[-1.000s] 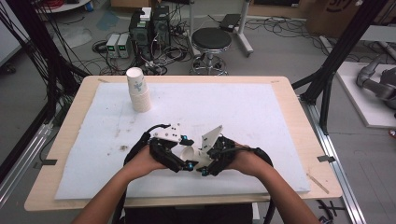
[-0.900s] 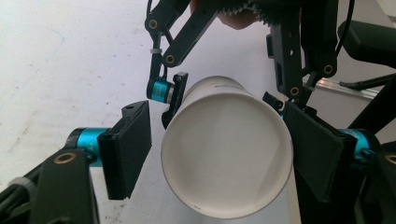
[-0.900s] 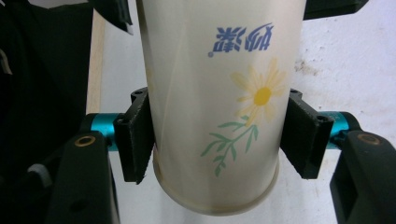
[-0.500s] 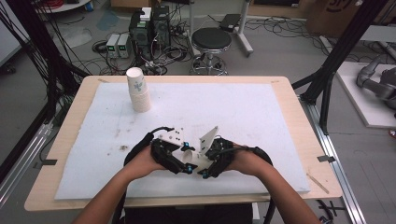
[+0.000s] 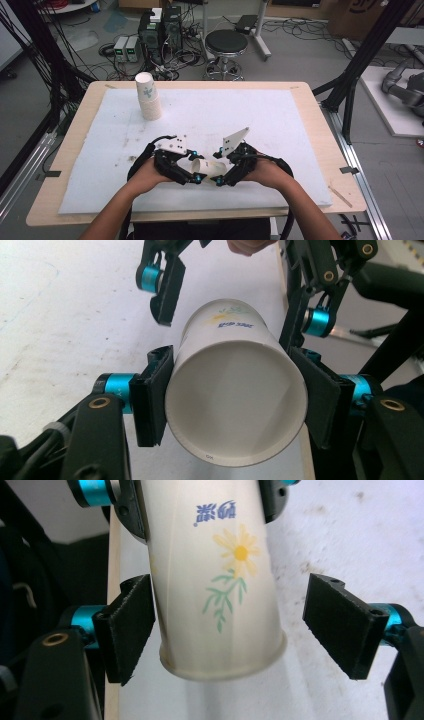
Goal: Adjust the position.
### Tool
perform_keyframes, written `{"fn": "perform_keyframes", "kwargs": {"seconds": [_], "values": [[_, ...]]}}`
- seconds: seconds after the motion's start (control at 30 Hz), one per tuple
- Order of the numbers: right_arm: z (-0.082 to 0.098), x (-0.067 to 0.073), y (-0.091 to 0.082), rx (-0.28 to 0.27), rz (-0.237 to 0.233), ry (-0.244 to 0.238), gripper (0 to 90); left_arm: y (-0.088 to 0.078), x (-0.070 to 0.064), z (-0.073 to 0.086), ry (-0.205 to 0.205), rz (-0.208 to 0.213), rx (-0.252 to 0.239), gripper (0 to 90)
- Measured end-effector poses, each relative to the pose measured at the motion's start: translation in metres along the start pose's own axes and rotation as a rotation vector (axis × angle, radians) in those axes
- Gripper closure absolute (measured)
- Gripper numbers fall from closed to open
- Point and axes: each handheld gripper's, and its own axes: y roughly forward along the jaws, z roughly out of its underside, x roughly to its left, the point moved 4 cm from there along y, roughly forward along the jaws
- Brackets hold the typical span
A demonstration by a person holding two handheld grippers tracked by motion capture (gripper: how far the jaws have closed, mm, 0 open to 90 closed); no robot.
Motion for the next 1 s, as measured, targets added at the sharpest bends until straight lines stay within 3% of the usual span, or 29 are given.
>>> {"fn": "perform_keyframes", "kwargs": {"seconds": [0.2,0.4,0.63,1.0], "values": [[0.001,-0.002,-0.008,-0.101,0.015,0.018,20.8,-0.008,0.0,0.006,-0.017,-0.008,-0.053,37.1],[0.003,0.001,-0.01,-0.166,0.017,0.031,20.9,-0.013,0.001,0.007,-0.031,-0.017,-0.094,37.1],[0.013,0.005,-0.014,-0.294,0.065,0.072,20.9,-0.018,0.002,0.013,-0.048,-0.035,-0.16,37.0],[0.029,0.01,-0.009,-0.394,0.085,0.103,21.1,-0.02,0.001,0.019,-0.055,-0.041,-0.219,36.9]]}}
